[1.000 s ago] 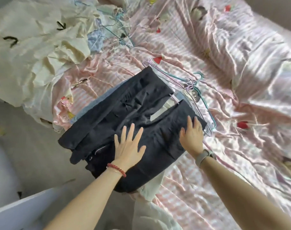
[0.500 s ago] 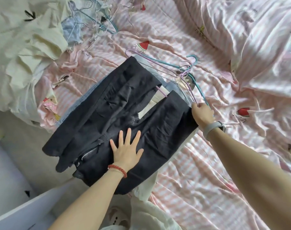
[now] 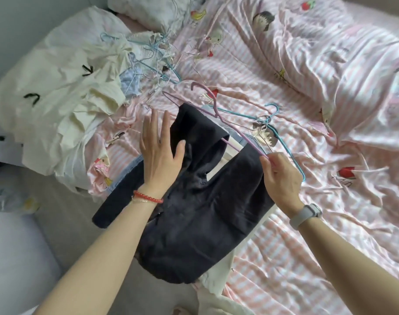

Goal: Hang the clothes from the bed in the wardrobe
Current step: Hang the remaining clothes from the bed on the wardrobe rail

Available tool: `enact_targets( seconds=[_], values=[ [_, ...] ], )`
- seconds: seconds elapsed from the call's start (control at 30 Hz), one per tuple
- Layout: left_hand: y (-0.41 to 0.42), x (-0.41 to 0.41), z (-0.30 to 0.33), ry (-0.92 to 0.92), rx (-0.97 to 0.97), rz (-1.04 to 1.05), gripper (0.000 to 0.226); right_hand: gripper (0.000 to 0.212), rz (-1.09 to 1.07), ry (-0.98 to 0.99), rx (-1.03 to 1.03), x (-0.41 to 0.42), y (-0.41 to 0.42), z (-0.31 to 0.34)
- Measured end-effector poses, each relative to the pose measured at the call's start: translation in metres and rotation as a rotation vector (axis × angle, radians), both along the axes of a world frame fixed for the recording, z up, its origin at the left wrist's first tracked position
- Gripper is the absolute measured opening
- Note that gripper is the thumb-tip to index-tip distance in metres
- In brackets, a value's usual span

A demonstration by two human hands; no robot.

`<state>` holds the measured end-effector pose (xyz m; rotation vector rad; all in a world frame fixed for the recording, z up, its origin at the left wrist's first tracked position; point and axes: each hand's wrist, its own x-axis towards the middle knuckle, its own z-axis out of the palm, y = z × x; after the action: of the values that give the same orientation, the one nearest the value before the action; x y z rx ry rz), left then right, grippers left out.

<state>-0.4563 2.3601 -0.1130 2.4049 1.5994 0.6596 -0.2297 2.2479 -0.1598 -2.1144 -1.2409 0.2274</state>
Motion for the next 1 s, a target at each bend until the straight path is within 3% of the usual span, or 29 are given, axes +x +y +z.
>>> enact_targets(
  seconds=[0.07, 0.17, 0.27, 0.4, 0.5, 0.63, 0.73, 1.0],
  values=[
    [0.027, -0.005, 0.02, 0.079, -0.09, -0.029, 0.068, 0.04, 0.06, -0.021, 0.091, -0.001, 0.006, 0.017],
    [0.044, -0.017, 0.037, 0.143, -0.17, -0.08, 0.047, 0.041, 0.157, -0.108, 0.208, -0.007, 0.02, 0.04],
    [0.035, -0.041, 0.051, -0.01, -0.177, -0.063, 0.024, 0.039, 0.169, -0.176, 0.262, -0.018, 0.034, 0.057],
    [-0.01, -0.1, 0.061, -0.151, -0.253, 0.109, 0.018, 0.03, 0.288, -0.205, 0.262, -0.047, 0.044, 0.063],
    [-0.059, -0.147, 0.068, -0.32, -0.241, 0.234, 0.014, 0.037, 0.381, -0.161, 0.227, -0.09, 0.05, 0.068],
    [-0.129, -0.214, 0.082, -0.453, -0.139, 0.455, 0.007, 0.029, 0.624, -0.13, 0.247, -0.168, 0.054, 0.087],
    [-0.193, -0.262, 0.093, -0.493, -0.082, 0.609, 0.014, 0.035, 0.818, -0.123, 0.322, -0.236, 0.043, 0.103],
    [-0.384, -0.368, 0.104, -0.556, 0.289, 1.156, 0.015, 0.034, 1.371, -0.094, 0.55, -0.413, -0.045, 0.158]
  ],
)
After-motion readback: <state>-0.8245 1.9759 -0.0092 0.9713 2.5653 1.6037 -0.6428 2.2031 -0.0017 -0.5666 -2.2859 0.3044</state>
